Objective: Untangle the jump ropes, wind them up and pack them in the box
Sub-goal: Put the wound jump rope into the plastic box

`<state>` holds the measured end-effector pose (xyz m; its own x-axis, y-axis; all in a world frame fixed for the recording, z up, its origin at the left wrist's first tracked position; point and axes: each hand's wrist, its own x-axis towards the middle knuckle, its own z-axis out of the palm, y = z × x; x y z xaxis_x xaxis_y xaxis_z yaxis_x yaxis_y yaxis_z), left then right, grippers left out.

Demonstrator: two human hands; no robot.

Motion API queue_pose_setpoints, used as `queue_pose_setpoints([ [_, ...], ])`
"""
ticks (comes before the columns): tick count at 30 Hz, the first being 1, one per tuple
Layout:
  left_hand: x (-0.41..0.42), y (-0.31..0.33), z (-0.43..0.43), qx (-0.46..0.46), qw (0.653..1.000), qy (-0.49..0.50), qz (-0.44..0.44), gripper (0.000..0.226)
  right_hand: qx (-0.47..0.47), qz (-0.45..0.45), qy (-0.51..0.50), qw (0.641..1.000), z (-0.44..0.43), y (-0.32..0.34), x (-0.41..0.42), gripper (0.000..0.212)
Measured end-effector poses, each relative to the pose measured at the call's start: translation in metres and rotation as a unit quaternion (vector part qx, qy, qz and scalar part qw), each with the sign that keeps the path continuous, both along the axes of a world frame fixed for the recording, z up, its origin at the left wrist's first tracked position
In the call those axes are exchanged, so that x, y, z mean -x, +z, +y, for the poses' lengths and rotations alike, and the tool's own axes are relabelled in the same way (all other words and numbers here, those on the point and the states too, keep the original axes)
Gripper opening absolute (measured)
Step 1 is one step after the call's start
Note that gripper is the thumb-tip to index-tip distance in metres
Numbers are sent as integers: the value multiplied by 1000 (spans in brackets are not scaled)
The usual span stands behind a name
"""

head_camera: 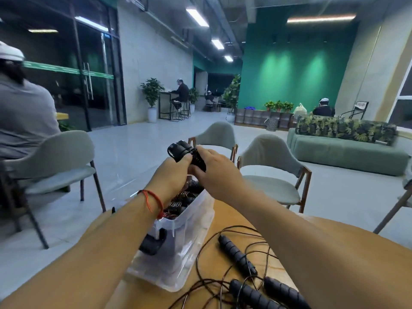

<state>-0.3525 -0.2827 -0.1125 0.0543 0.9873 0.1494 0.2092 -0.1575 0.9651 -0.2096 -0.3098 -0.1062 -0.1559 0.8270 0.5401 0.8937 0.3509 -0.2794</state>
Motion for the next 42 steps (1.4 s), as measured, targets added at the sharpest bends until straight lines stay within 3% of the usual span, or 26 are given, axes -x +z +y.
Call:
queue_pose_setpoints([
  [2,27,4,8,3,1000,4,24,40,29,19,-2,999,12,4,7,19],
  [7,80,-5,32,-27,987,37,156,23,81,-22,-3,996,43,3,19,18],
  [13,82,-24,54,-40,964,-11,263,32,145,-105,-59,982,102,-9,11,48],
  [22,48,-31,94,-18,936,-32,349,43,173,-246,-62,952,147,-34,5,44],
  [26,46,-43,104,3,919,-47,391,44,195,-233,-78,950,156,-32,-3,39],
  [32,48,-53,111,33,897,-65,437,50,280,-208,-80,934,164,-25,-12,52],
  [42,38,-60,104,19,866,-124,484,48,254,-228,-83,936,158,-41,8,34],
])
